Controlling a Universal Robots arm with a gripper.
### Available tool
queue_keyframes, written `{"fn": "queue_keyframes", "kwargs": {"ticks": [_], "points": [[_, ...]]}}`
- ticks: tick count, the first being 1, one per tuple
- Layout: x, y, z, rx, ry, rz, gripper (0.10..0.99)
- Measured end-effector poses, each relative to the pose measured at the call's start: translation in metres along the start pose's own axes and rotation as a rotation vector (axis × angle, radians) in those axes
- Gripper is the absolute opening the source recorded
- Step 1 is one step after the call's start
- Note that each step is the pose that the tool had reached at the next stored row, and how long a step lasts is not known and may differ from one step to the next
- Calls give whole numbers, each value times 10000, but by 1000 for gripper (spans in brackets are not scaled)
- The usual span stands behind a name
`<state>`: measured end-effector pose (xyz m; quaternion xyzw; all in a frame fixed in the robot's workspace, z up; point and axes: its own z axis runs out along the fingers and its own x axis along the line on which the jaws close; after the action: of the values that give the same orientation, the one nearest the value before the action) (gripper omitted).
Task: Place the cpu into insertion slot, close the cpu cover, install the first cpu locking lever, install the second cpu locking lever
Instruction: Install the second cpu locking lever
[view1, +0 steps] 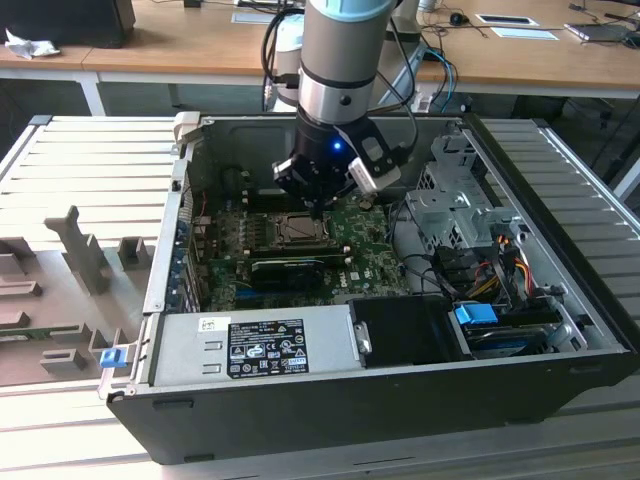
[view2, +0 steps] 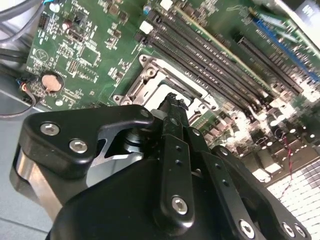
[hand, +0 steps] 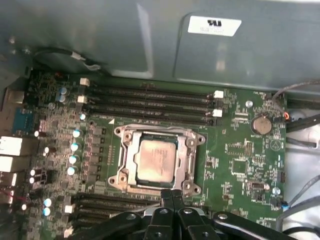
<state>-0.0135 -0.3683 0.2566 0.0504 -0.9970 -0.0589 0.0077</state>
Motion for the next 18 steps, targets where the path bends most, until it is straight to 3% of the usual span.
{"fn": "queue_keyframes", "kwargs": {"ticks": [6,7,9,13,16,18], "points": [[12,-42,-53,-2,-1,-1,106],[23,-102,-62,-5,0,1,106],[29,-146,-65,-10,-1,0,106],[31,-156,-26,-97,63,-1,106],[31,-158,-8,-197,62,-12,106],[68,-157,11,-205,75,-35,106]]}}
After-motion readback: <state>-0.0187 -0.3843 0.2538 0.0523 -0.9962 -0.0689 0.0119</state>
